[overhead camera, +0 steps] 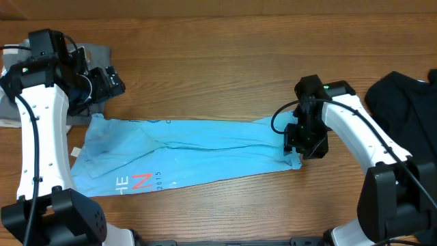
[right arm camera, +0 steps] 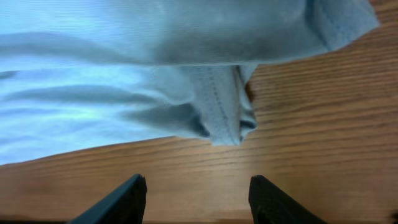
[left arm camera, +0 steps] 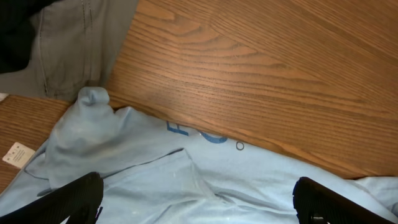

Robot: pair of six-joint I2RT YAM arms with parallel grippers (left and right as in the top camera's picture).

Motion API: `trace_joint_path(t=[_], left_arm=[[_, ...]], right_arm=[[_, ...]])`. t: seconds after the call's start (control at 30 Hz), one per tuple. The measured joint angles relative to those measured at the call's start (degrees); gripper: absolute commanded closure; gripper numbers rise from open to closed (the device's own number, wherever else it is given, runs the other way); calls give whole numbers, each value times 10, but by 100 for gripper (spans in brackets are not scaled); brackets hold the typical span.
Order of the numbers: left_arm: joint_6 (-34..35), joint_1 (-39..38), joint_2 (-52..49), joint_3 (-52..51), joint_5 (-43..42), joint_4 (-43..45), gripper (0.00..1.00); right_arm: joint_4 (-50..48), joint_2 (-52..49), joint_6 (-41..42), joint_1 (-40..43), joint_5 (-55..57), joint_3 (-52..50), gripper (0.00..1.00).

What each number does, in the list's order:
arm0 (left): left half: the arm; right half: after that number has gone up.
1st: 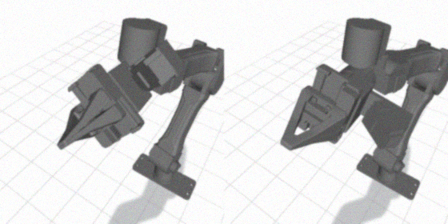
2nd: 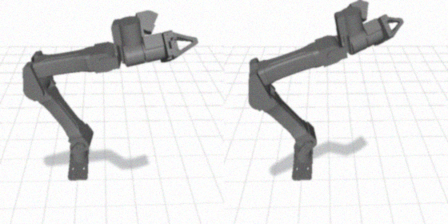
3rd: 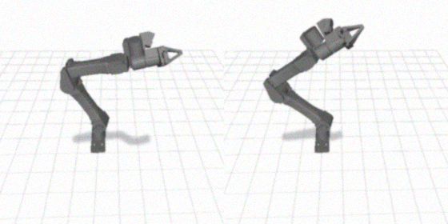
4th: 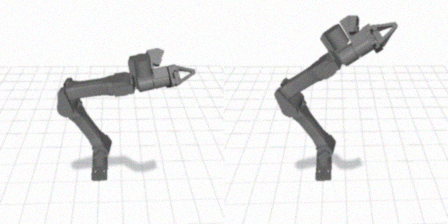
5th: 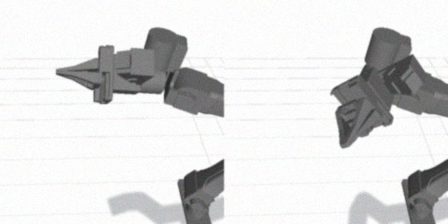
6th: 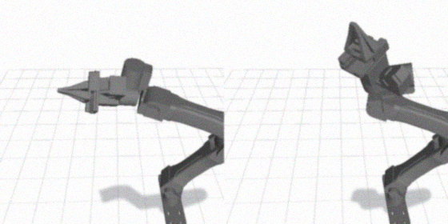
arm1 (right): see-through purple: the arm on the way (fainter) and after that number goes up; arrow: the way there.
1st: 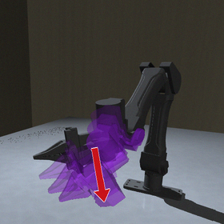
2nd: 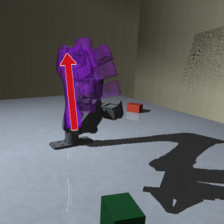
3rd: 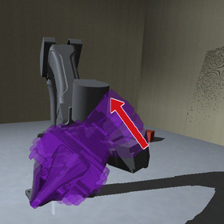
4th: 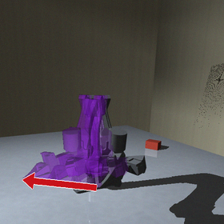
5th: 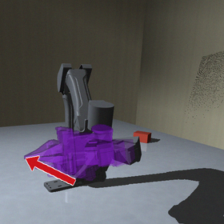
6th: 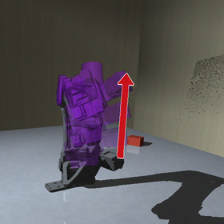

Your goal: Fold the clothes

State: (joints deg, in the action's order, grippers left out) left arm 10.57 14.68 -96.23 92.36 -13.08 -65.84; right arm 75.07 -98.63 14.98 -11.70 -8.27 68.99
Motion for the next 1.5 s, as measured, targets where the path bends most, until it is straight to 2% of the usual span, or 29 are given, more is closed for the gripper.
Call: trace_joint_path(t=[0.33,0.47,0.67,0.8,0.9,1.03,1.13,1.4,1.5], left_arm=[[0,0,0,0,0,5,0],[0,0,0,0,0,7,0],[0,0,0,0,0,10,0],[0,0,0,0,0,11,0],[0,0,0,0,0,11,0],[0,0,0,0,0,11,0],[0,0,0,0,0,11,0],[-2,0,0,0,0,11,0],[-2,0,0,0,0,11,0]], right_arm=[[-77,0,5,0,12,-40,50],[-108,0,12,0,12,-57,37],[-148,0,13,0,12,-77,37],[-156,0,13,0,13,-91,45],[-159,0,15,0,13,-92,47],[-175,0,15,0,13,-93,58],[-178,0,17,0,14,-94,61],[-180,0,24,0,29,-94,61],[-182,0,26,0,32,-94,56]])
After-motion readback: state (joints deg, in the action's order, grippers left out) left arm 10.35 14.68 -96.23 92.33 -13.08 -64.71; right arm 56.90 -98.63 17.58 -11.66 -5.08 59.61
